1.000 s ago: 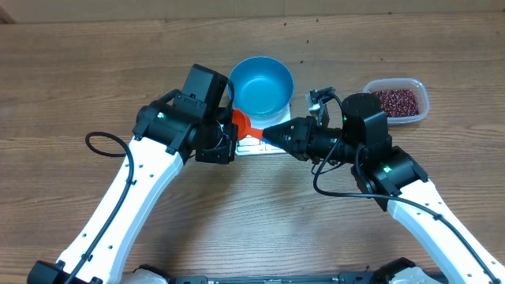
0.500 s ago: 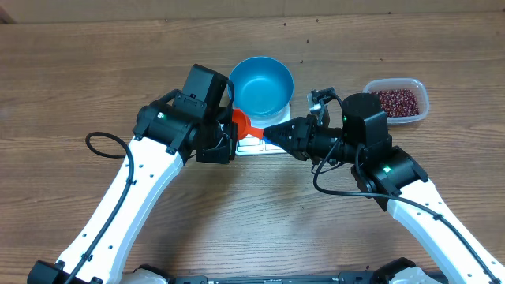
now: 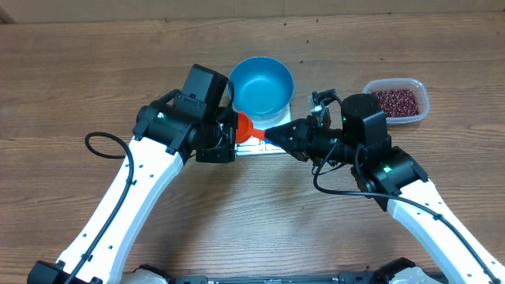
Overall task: Scoop item into bowl and weigh 150g on scale
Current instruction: 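Grasp the scoop handle with the right gripper, release left gripper, then move the scoop with the right gripper over the bean tub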
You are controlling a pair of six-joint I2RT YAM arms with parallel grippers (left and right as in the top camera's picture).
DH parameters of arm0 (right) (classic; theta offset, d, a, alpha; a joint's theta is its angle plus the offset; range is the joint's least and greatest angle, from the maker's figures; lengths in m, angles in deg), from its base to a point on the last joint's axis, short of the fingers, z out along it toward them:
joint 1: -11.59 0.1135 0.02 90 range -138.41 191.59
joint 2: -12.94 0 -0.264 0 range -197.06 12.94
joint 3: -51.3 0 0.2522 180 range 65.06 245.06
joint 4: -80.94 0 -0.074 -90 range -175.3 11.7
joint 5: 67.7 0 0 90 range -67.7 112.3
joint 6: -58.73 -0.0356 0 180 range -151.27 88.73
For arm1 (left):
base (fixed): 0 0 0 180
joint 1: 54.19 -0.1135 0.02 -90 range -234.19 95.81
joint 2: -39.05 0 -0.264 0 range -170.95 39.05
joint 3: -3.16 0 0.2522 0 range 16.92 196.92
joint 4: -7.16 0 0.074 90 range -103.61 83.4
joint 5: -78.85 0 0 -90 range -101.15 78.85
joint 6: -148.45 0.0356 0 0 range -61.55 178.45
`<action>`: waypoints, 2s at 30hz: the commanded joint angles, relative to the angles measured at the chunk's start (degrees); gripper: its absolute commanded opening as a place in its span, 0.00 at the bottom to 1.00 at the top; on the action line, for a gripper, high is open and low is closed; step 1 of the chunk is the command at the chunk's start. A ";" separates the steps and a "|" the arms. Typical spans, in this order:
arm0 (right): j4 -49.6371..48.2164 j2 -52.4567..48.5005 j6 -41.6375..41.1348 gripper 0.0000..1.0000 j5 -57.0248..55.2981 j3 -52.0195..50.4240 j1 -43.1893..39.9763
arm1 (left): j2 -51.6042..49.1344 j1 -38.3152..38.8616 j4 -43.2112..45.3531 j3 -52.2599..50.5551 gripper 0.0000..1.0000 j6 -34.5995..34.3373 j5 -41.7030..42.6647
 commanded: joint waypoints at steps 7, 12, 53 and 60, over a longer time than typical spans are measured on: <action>8.22 -0.17 9.73 0.06 -7.34 0.76 0.26 | -0.33 0.11 0.28 0.17 0.58 28.39 -12.39; 14.60 -0.17 16.50 0.06 -12.00 0.76 0.26 | -0.33 0.09 1.11 0.17 0.68 44.98 -15.43; 57.31 6.60 40.28 0.04 -36.37 30.01 -17.25 | -0.17 3.21 5.60 0.63 0.64 93.29 -1.03; 58.51 5.88 40.57 0.04 -37.29 30.84 -20.72 | -0.35 3.89 5.68 0.63 0.64 93.31 -1.53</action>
